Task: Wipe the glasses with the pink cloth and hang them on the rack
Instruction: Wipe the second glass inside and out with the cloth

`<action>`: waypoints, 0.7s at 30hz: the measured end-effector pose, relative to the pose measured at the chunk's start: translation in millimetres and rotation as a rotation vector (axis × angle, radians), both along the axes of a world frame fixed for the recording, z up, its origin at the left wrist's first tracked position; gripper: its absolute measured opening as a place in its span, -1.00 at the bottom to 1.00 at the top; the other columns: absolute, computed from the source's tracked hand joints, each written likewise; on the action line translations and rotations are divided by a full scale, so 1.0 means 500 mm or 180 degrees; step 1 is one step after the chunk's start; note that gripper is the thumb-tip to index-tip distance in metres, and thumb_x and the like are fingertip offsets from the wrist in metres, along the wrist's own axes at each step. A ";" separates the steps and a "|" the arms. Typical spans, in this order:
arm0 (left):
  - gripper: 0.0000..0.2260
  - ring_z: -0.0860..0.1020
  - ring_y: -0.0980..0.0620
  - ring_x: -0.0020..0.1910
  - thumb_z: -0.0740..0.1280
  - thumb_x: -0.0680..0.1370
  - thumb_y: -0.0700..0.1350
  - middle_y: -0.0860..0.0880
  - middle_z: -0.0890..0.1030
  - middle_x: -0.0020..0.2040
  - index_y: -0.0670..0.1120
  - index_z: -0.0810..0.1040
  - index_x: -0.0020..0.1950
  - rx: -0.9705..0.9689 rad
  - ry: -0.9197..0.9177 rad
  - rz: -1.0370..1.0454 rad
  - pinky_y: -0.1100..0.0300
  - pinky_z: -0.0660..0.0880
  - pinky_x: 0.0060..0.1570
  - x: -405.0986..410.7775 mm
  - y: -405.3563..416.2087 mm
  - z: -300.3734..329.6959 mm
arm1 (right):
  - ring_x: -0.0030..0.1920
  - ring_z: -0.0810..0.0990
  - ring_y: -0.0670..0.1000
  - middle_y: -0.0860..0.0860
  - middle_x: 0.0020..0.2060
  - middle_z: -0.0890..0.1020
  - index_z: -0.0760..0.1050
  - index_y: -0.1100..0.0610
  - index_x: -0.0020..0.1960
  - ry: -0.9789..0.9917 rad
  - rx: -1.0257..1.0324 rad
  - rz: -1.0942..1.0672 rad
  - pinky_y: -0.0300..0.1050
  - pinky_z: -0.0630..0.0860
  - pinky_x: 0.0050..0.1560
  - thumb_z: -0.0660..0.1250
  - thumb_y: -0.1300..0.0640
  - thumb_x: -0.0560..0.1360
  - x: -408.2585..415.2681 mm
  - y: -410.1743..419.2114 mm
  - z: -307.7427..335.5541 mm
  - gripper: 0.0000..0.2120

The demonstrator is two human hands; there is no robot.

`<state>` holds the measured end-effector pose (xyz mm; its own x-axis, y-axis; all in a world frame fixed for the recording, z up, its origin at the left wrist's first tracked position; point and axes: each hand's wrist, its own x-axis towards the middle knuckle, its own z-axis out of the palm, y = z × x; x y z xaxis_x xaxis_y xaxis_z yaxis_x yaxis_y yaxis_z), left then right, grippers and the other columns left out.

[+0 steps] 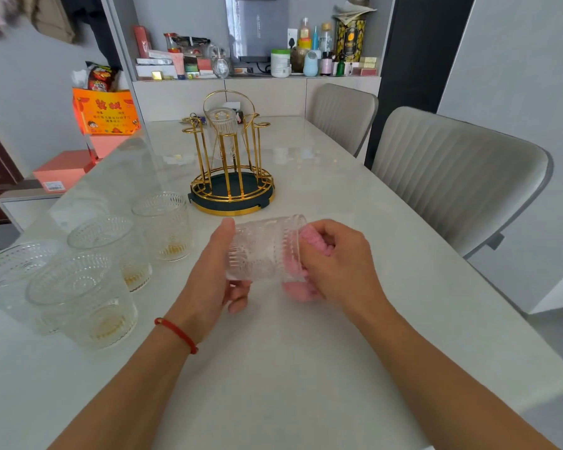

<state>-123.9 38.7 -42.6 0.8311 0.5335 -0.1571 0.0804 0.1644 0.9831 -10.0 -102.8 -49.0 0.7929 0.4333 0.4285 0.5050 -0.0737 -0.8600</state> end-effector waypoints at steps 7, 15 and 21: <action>-0.48 0.12 0.02 -0.52 0.07 0.57 0.41 -0.07 0.26 -0.46 -0.01 0.30 -0.29 -0.0171 0.0781 -0.0481 0.30 0.08 -0.51 -0.019 0.023 0.005 | -0.05 0.65 -0.10 -0.09 -0.03 0.70 0.60 0.11 0.14 -0.1728 -0.0219 0.0057 -0.17 0.57 0.03 0.44 0.03 0.52 -0.003 -0.015 0.003 -0.76; -0.53 0.05 0.04 -0.47 0.15 0.55 0.39 0.01 0.14 -0.42 0.04 0.18 -0.28 -0.0220 0.0643 -0.0178 0.29 0.00 -0.46 -0.012 0.024 0.000 | -0.14 0.62 -0.13 -0.09 -0.12 0.69 0.61 0.10 0.09 -0.1364 -0.0209 -0.0044 -0.30 0.52 -0.07 0.48 0.08 0.50 -0.008 -0.009 -0.004 -0.80; -0.47 0.13 0.03 -0.48 0.08 0.57 0.43 -0.03 0.23 -0.42 -0.02 0.35 -0.24 -0.0193 0.0371 -0.0277 0.27 0.12 -0.50 -0.011 0.012 0.013 | -0.15 0.66 -0.13 -0.12 -0.17 0.71 0.64 0.05 0.00 -0.0590 0.0107 -0.0136 -0.24 0.56 -0.11 0.49 0.09 0.49 -0.006 0.000 -0.001 -0.89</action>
<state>-129.4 45.0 -36.3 0.8480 0.4468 -0.2850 0.2100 0.2105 0.9548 -13.2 -102.7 -49.6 0.7163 0.3839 0.5827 0.6521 -0.0712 -0.7548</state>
